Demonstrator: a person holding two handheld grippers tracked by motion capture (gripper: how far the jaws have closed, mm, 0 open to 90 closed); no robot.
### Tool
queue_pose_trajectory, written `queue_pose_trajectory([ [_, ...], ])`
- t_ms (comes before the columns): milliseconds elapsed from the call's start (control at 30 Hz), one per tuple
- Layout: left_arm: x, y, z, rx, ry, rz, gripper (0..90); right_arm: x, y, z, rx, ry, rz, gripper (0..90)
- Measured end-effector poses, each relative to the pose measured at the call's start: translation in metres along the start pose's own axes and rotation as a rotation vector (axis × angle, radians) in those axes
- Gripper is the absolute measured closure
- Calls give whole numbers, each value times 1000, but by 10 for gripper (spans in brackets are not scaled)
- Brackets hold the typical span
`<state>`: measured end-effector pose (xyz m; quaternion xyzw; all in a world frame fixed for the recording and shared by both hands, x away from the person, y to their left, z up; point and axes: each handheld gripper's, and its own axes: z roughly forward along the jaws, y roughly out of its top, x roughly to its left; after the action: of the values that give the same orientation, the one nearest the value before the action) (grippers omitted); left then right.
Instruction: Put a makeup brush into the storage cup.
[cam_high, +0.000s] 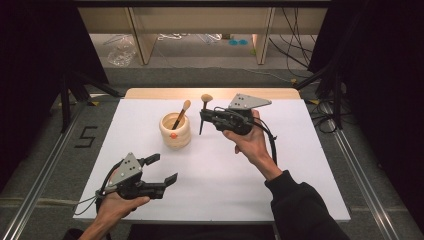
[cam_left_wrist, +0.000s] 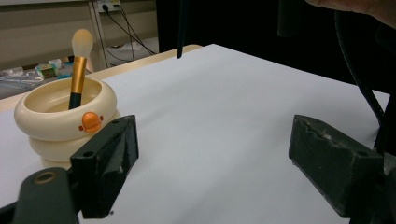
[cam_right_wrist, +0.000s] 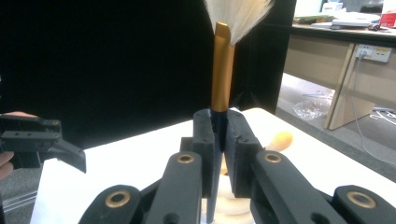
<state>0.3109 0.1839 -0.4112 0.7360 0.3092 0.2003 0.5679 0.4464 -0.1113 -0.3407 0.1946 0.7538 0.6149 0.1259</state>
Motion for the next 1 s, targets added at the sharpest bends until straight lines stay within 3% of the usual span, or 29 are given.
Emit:
queue_pose_trajectory([
  [100,3,0,1,-6,18,49,159,-2,1,5,1,-2,-4,847],
  [167,3,0,1,-20,23,43,159,-3,2,9,5,-4,-4,847],
  [200,1,0,0,-5,21,14,159,-4,3,11,3,-7,-5,847],
  [333,1,-1,-1,1,15,0,159,-6,3,18,9,-7,-1,847],
  [367,16,5,-3,6,74,222,159,-7,4,20,13,-6,-4,847],
  [400,16,6,-4,5,85,223,159,-7,4,21,11,-7,-5,847],
  [433,19,7,-2,-3,51,266,159,-8,5,23,11,-4,0,847],
  [467,21,8,-2,-3,45,298,159,-9,6,25,3,-8,-7,847],
  [500,26,12,-3,-7,54,383,159,-10,6,27,-5,-10,-17,847],
  [533,25,11,-3,-9,71,354,159,-11,7,29,-1,-12,-20,846],
  [567,6,0,-1,-8,25,47,159,-11,8,30,-1,-13,-18,846],
  [633,7,1,-1,-15,42,55,159,-13,8,34,-9,-11,-10,847],
  [700,4,0,-1,-5,23,7,159,-16,9,38,-3,-15,-8,847],
  [767,3,-1,-1,-3,22,1,159,-17,9,42,-6,-15,-2,847],
  [800,19,6,-4,1,90,241,159,-18,10,44,-5,-13,-2,847],
  [833,20,6,-2,4,37,255,159,-18,10,46,-5,-19,-5,847],
  [867,17,5,-2,8,14,212,159,-19,11,49,-6,-14,0,847],
  [900,12,2,-1,4,14,129,159,-19,11,50,-2,-12,1,846],
  [933,10,1,-1,3,15,86,159,-20,11,53,-11,-12,-6,847],
  [967,3,-2,-1,0,19,-21,159,-20,11,55,-3,-18,-1,847],
  [1000,3,-2,-1,1,19,-21,159,-21,11,57,-1,-20,-1,847],
])
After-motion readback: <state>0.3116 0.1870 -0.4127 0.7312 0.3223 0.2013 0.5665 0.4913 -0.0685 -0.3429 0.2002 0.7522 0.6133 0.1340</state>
